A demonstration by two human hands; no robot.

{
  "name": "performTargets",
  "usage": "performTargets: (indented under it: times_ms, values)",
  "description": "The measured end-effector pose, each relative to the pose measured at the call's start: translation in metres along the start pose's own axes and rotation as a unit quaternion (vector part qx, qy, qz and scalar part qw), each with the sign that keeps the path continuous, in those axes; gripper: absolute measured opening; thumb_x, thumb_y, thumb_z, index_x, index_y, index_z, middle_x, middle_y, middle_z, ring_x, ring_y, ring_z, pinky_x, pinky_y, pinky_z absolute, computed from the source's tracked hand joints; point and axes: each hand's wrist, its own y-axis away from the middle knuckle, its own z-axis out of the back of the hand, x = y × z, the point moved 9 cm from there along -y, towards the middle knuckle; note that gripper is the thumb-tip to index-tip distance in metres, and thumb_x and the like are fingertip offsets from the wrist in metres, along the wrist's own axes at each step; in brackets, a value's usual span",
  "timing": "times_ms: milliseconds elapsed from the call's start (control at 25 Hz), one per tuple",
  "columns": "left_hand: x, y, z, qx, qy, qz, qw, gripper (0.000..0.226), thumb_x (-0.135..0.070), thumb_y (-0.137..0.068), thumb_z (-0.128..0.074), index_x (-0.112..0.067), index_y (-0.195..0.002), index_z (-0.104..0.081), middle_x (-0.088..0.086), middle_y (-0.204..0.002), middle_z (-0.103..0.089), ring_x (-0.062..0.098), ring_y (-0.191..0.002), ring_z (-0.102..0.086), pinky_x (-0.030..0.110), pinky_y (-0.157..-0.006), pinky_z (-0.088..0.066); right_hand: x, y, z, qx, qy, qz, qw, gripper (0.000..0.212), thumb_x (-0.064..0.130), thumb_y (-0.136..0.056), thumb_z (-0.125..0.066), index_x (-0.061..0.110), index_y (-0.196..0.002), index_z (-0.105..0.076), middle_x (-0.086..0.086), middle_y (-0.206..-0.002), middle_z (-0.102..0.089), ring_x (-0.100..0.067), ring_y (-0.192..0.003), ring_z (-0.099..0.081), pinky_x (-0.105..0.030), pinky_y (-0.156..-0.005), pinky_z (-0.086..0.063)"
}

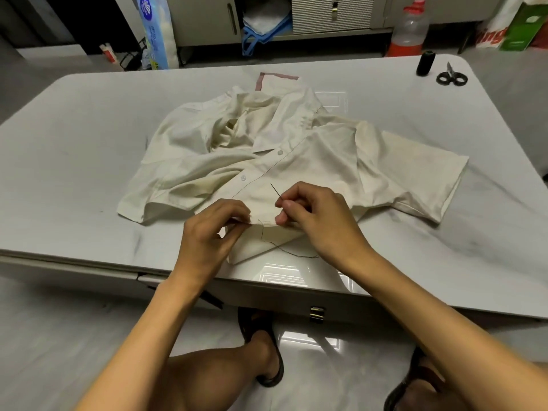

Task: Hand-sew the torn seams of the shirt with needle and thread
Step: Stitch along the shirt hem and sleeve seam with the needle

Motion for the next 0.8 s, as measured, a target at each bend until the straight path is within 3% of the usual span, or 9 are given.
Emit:
performTargets:
  times_ms: [240,400,560,800]
  values:
    - [0.013,0.002,0.004,0.000,0.041,0.034,0.999,0.019,0.017,-0.074,-0.077,0.001,-0.076,-0.067,0.008,-0.099,-0.072,0.018,-0.088,-0.070,0.027,-0.074,-0.058,-0.012,-0.002,-0.010,0.028,0.047,0.021,0.998,0.015,0.009,-0.094,-0.056,0.013,-0.092,-0.070,0.003,-0.071,-0.071,-0.007,-0.075,-0.070,-0.035,-0.082,-0.055]
    - [0.018,0.004,0.003,0.012,0.075,0.055,0.996,0.012,0.005,-0.079,-0.079,0.002,-0.089,-0.072,0.006,-0.095,-0.074,0.014,-0.086,-0.072,0.027,-0.079,-0.059,-0.009,-0.002,-0.013,0.034,0.095,0.062,0.993,0.016,0.010,-0.094,-0.059,0.016,-0.094,-0.073,0.006,-0.071,-0.071,-0.004,-0.074,-0.069,-0.030,-0.079,-0.054]
    - [0.015,0.002,0.005,0.023,0.075,0.030,0.996,0.003,0.001,-0.081,-0.077,0.001,-0.083,-0.075,0.007,-0.094,-0.074,0.010,-0.091,-0.072,0.022,-0.078,-0.057,0.001,0.000,-0.021,0.053,0.173,0.136,0.974,0.017,0.010,-0.092,-0.063,0.017,-0.101,-0.075,0.014,-0.074,-0.067,-0.004,-0.077,-0.066,-0.023,-0.079,-0.051]
    - [0.016,0.001,0.005,0.028,0.066,0.030,0.997,0.002,0.001,-0.080,-0.076,0.000,-0.081,-0.075,0.006,-0.095,-0.075,0.009,-0.091,-0.072,0.020,-0.078,-0.056,0.004,0.001,-0.026,0.066,0.214,0.174,0.959,0.021,0.008,-0.091,-0.060,0.016,-0.104,-0.075,0.004,-0.085,-0.074,-0.013,-0.084,-0.067,-0.029,-0.077,-0.050]
